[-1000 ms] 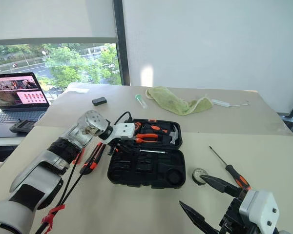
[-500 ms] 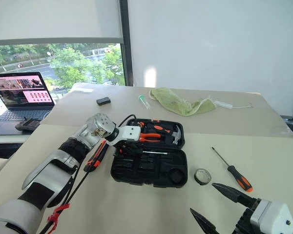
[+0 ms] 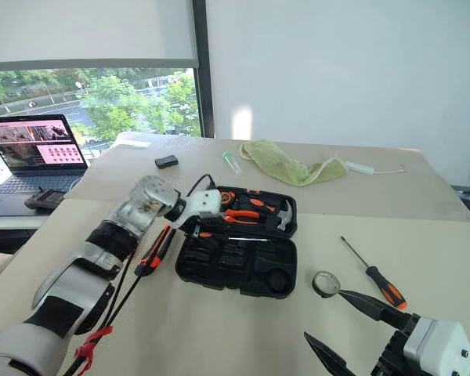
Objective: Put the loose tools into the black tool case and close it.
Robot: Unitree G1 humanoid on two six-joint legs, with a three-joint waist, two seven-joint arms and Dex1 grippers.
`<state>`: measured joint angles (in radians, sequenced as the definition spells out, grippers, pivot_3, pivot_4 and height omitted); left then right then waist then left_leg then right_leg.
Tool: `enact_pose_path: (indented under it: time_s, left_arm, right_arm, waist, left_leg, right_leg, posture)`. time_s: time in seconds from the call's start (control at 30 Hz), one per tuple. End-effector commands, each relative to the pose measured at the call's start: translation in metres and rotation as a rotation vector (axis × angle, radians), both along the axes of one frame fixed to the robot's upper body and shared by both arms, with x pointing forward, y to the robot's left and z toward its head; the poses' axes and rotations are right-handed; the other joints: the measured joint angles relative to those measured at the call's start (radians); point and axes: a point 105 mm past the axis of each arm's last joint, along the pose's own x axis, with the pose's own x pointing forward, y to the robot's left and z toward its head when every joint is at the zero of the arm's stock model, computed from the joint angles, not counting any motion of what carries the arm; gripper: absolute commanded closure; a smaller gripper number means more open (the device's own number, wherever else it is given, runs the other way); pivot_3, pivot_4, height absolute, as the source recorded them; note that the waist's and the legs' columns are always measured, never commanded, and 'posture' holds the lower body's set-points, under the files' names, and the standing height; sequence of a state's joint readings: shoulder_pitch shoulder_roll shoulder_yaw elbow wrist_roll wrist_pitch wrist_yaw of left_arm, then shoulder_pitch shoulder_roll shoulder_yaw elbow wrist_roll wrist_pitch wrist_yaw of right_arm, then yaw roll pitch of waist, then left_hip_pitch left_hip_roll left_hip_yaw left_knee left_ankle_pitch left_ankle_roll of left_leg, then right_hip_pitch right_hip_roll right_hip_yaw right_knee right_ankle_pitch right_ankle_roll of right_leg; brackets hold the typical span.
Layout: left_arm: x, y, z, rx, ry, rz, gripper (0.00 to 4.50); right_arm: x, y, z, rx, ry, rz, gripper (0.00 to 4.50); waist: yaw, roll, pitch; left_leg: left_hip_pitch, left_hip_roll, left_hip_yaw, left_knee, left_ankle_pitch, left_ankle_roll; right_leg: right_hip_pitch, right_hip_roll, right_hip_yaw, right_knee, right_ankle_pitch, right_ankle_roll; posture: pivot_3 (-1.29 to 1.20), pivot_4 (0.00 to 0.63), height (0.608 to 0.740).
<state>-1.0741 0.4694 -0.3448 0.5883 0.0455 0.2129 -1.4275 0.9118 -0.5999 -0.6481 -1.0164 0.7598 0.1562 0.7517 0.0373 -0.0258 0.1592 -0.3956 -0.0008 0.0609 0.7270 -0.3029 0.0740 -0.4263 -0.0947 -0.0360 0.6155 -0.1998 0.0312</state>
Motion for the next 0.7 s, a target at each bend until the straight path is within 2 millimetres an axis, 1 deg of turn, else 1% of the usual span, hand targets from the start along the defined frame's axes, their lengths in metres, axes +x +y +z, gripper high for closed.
enact_pose_path:
  time_s: [0.03,0.07,0.13,0.17,0.2,0.23,0.27,0.3,0.33,0.37,0.47,0.53,0.63,0.7]
  left_arm:
    - [-0.005,0.000,0.025,-0.184,-0.001,0.060,1.84]
    - [-0.005,-0.001,0.025,-0.212,0.007,0.087,2.32]
    - [0.000,-0.006,0.013,-0.318,0.007,0.203,2.87]
    - [0.003,-0.006,0.005,-0.346,0.009,0.258,2.87]
    - [0.006,-0.007,-0.002,-0.381,0.013,0.316,3.31]
    - [0.007,-0.007,-0.006,-0.408,0.016,0.358,3.49]
    - [0.007,-0.009,-0.010,-0.430,0.021,0.391,3.54]
    - [0.008,-0.010,-0.015,-0.443,0.021,0.425,4.16]
    - [0.009,-0.011,-0.020,-0.456,0.025,0.460,4.31]
    - [0.009,-0.010,-0.030,-0.442,0.029,0.501,4.46]
    - [0.005,-0.010,-0.062,-0.364,0.039,0.558,4.46]
    - [0.006,-0.005,-0.081,-0.291,0.039,0.612,4.46]
    - [-0.007,-0.015,-0.096,-0.219,0.069,0.546,4.46]
    - [-0.011,-0.016,-0.105,-0.175,0.048,0.511,4.46]
  right_arm:
    - [0.000,0.005,0.007,-0.008,-0.032,0.013,0.00]
    - [0.001,0.005,0.006,-0.008,-0.033,0.013,0.00]
    - [0.004,0.005,0.007,-0.006,-0.042,0.013,0.00]
    - [0.005,0.006,0.007,-0.007,-0.047,0.012,0.00]
    - [0.006,0.006,0.008,-0.007,-0.050,0.011,0.00]
    - [0.006,0.006,0.008,-0.008,-0.051,0.011,0.00]
    - [0.007,0.006,0.008,-0.008,-0.051,0.010,0.00]
    - [0.007,0.006,0.008,-0.007,-0.052,0.010,0.00]
    - [0.007,0.007,0.008,-0.005,-0.052,0.010,0.00]
    - [0.006,0.007,0.008,-0.003,-0.052,0.011,0.00]
    - [0.006,0.007,0.009,-0.005,-0.052,0.009,0.00]
    - [0.007,0.006,0.010,0.000,-0.055,0.006,0.00]
    - [0.009,0.005,0.012,-0.008,-0.055,0.003,0.00]
    - [0.011,0.003,0.013,-0.009,-0.047,-0.013,0.00]
  waist:
    - [0.000,0.000,0.000]
    - [0.000,0.000,0.000]
    - [0.001,0.000,0.000]
    - [0.002,0.000,0.000]
    - [0.004,0.001,-0.001]
    - [0.004,0.001,-0.001]
    - [0.005,0.001,-0.001]
    - [0.004,0.001,-0.001]
    - [0.003,0.001,-0.001]
    - [0.003,0.001,0.000]
    - [0.003,0.001,-0.001]
    - [0.003,0.002,-0.001]
    - [0.002,0.003,-0.003]
    - [0.002,0.004,-0.005]
  left_leg:
    - [0.000,0.000,0.000,0.000,0.000,0.000]
    - [0.000,0.000,0.000,0.000,0.000,0.000]
    - [0.001,0.000,0.000,0.000,0.000,0.000]
    - [0.001,0.000,0.000,0.001,0.000,0.000]
    - [0.002,0.000,0.000,0.001,0.000,0.000]
    - [0.004,-0.001,0.000,0.001,0.000,0.000]
    - [0.004,-0.001,-0.001,0.001,0.000,0.001]
    - [0.004,-0.001,0.000,0.001,0.000,0.001]
    - [0.003,-0.001,0.000,0.001,0.000,0.001]
    - [0.003,-0.001,0.000,0.001,0.000,0.000]
    - [0.003,-0.001,-0.001,0.001,0.000,0.000]
    - [0.005,-0.001,0.000,0.000,0.000,0.000]
    - [0.008,-0.001,0.000,0.000,0.000,0.000]
    - [0.008,-0.001,0.000,0.000,0.000,0.000]
  right_leg:
    - [0.000,0.000,0.000,0.000,0.000,0.000]
    - [0.000,0.000,0.000,0.000,0.000,0.000]
    - [0.001,0.000,0.000,0.001,0.000,0.000]
    - [0.001,0.000,0.000,0.001,0.000,0.000]
    - [0.002,0.000,0.000,0.001,0.000,0.000]
    - [0.004,-0.002,0.000,0.001,0.000,0.000]
    - [0.004,-0.002,0.000,0.001,0.000,0.001]
    - [0.004,-0.002,0.000,0.001,0.000,0.001]
    - [0.003,-0.002,0.000,0.001,0.000,0.001]
    - [0.003,-0.002,0.001,0.001,0.000,0.001]
    - [0.003,-0.002,0.001,0.002,0.000,0.001]
    - [0.005,-0.002,0.001,0.002,0.000,0.001]
    - [0.006,-0.003,0.002,0.002,0.001,0.000]
    - [0.006,-0.003,0.002,0.002,0.001,-0.001]
  posture:
    - [0.00,0.150,0.740]
    - [0.00,0.150,0.740]
    - [0.00,0.150,0.740]
    - [0.00,0.150,0.740]
    - [0.00,0.150,0.740]
    - [0.00,0.150,0.740]
    - [0.00,0.150,0.740]
    - [0.00,0.150,0.740]
    - [0.00,0.150,0.740]
    - [0.00,0.150,0.740]
    - [0.00,0.150,0.740]
    - [0.00,0.150,0.740]
    - [0.00,0.150,0.740]
    - [0.00,0.150,0.740]
